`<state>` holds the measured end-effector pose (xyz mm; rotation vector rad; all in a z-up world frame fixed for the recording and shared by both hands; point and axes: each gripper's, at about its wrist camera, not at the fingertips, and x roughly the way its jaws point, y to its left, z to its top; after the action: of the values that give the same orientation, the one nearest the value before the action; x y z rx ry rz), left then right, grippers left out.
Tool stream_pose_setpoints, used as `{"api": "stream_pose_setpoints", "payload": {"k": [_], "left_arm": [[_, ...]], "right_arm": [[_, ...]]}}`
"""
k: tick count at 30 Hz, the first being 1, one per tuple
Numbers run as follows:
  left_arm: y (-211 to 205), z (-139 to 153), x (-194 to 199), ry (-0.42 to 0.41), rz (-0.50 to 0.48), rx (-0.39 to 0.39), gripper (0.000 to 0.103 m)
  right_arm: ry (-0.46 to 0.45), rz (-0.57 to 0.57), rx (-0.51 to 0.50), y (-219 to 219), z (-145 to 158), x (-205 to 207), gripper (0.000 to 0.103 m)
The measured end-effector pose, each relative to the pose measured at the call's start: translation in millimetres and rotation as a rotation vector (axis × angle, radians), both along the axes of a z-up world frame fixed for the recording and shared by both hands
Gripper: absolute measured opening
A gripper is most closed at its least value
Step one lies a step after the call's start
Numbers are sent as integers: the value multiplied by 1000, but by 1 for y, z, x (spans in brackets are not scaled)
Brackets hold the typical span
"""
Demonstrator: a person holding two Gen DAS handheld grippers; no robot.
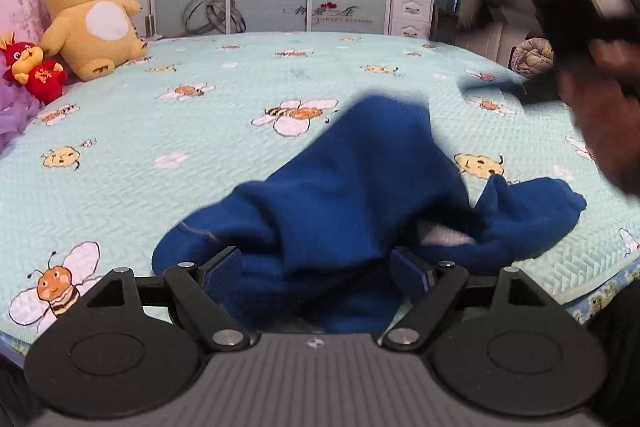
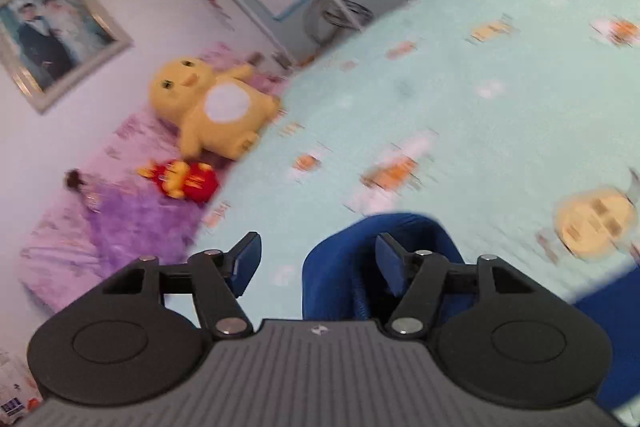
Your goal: Fold clothes
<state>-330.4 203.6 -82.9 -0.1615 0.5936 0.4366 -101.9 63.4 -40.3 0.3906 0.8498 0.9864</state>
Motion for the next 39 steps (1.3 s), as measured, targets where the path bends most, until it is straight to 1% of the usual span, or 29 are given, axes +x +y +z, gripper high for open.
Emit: {"api": "stream_pose_setpoints", "payload": {"k": [3, 5, 7, 11, 14, 16, 19, 20, 21, 22, 23, 24, 25, 26, 28, 32, 34, 36, 37, 39], "left_arm": [[0, -4, 7, 21, -16, 3, 84], [-3, -6, 15, 37, -39, 37, 84], [-8, -8, 26, 56, -70, 91, 84], [-21, -20, 49, 108, -135, 204, 85], [-24, -36, 67, 156, -139, 251, 85], [-25, -47, 80, 188, -141, 282, 85], [-20, -50, 91, 204, -130, 265, 88], [-18, -47, 91, 194, -139, 247, 85], [-16, -44, 91, 184, -148, 229, 68], [-14, -41, 91, 174, -157, 212, 35], [-12, -38, 91, 164, -166, 194, 23], [-10, -34, 91, 153, -174, 176, 12], [-7, -29, 90, 130, -161, 160, 4], [-4, -23, 90, 111, -154, 147, 4], [0, -7, 81, 46, -137, 133, 3], [1, 41, 55, -141, -103, 131, 3], [5, 56, 37, -206, -73, 116, 3], [10, 59, 30, -206, -51, 91, 3], [12, 54, 30, -178, -41, 85, 3], [13, 43, 29, -116, -29, 64, 4]], "right_arm": [[64, -42, -95, -25, -44, -9, 64], [104, -82, -152, -41, -71, -15, 64], [100, -113, -210, -53, -87, -19, 64], [-51, -91, -295, -52, -84, -33, 64], [-185, -52, -369, -41, -82, -45, 68], [-275, -23, -413, -29, -85, -50, 68], [-398, 17, -466, -11, -90, -55, 68], [-425, 27, -475, -6, -92, -53, 68], [-438, 35, -481, -3, -94, -51, 63], [-444, 42, -485, 0, -95, -48, 52], [-435, 46, -481, 0, -94, -44, 11], [-422, 36, -466, -2, -90, -41, 11], [-422, 18, -437, -8, -84, -39, 11], [-434, 0, -401, -17, -77, -38, 10], [-457, -57, -343, -42, -58, -36, 10], [-464, -232, -254, -110, -19, -27, 10], [-479, -323, -231, -149, -3, -26, 10], [-467, -353, -260, -175, -1, -24, 11], [-458, -361, -279, -187, -2, -23, 11], [-400, -360, -331, -202, -11, -22, 18]]}}
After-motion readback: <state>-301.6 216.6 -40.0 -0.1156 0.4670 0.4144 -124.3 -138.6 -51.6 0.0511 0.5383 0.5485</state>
